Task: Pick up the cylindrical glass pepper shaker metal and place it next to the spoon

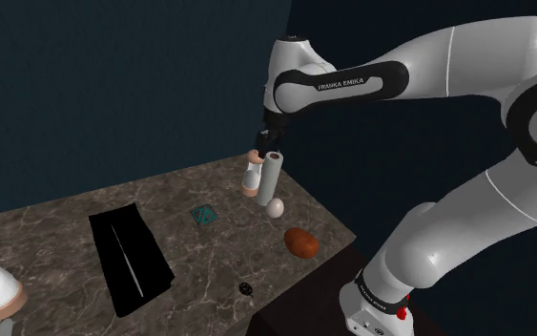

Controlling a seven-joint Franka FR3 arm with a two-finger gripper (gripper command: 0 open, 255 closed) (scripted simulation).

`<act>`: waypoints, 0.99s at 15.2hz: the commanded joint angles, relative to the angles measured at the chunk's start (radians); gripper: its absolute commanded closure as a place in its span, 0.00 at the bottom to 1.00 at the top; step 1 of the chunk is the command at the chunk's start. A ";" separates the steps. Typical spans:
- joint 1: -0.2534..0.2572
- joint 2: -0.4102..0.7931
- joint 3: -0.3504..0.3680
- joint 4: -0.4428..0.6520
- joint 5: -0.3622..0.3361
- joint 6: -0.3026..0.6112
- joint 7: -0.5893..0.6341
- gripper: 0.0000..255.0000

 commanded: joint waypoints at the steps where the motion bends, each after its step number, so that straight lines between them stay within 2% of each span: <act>1: -0.007 0.080 0.007 0.035 -0.039 0.048 0.007 0.00; 3: -0.012 0.137 0.010 0.066 -0.069 0.075 0.013 0.00; 10: -0.020 0.184 0.003 0.021 -0.088 0.167 0.024 0.00; 15: -0.020 0.189 0.002 0.018 -0.089 0.175 0.025 0.00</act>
